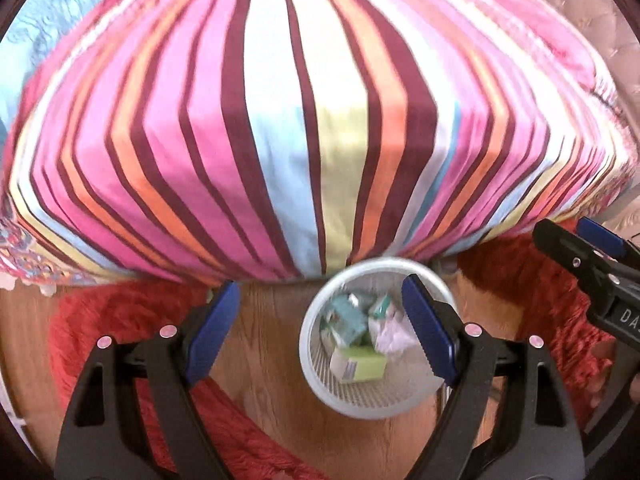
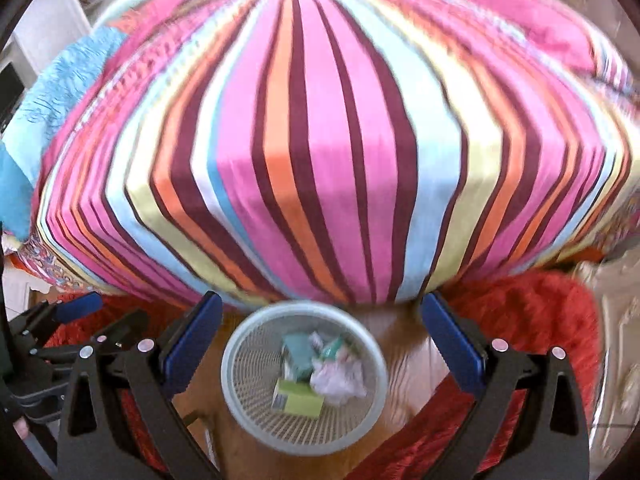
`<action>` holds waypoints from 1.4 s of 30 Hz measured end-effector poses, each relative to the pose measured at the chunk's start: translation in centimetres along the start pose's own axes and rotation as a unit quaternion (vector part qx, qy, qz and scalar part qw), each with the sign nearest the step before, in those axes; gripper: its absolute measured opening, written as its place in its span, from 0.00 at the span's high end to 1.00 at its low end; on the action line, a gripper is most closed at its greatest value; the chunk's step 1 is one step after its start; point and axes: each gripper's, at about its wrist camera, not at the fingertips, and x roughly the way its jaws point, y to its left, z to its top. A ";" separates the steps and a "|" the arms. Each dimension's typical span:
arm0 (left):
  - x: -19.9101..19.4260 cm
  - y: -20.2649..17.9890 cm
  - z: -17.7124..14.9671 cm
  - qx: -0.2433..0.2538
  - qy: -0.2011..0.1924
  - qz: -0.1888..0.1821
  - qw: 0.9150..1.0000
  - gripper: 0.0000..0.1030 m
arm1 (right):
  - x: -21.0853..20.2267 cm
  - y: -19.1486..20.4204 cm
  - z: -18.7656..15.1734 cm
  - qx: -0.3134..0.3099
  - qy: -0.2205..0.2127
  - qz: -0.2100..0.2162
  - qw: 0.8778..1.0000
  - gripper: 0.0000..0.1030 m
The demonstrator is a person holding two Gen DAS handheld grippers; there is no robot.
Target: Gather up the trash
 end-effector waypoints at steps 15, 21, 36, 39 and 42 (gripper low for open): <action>-4.7 0.3 1.1 -0.020 -0.098 -0.006 0.995 0.21 | -3.0 0.3 0.8 -0.016 -0.084 -0.005 0.996 0.07; -5.4 0.6 1.3 -0.026 -0.117 -0.013 0.993 0.21 | -3.8 0.3 1.2 -0.012 -0.091 -0.009 0.996 0.07; -6.9 0.3 1.5 -0.016 -0.153 -0.013 0.988 0.21 | -3.9 0.9 1.4 -0.021 -0.087 -0.013 0.996 0.07; -7.3 0.3 1.6 -0.018 -0.156 -0.006 0.988 0.21 | -4.1 0.8 1.5 -0.020 -0.091 -0.012 0.996 0.07; -7.7 0.2 1.6 -0.015 -0.162 0.003 0.987 0.21 | -4.3 0.7 1.7 -0.016 -0.095 -0.012 0.995 0.07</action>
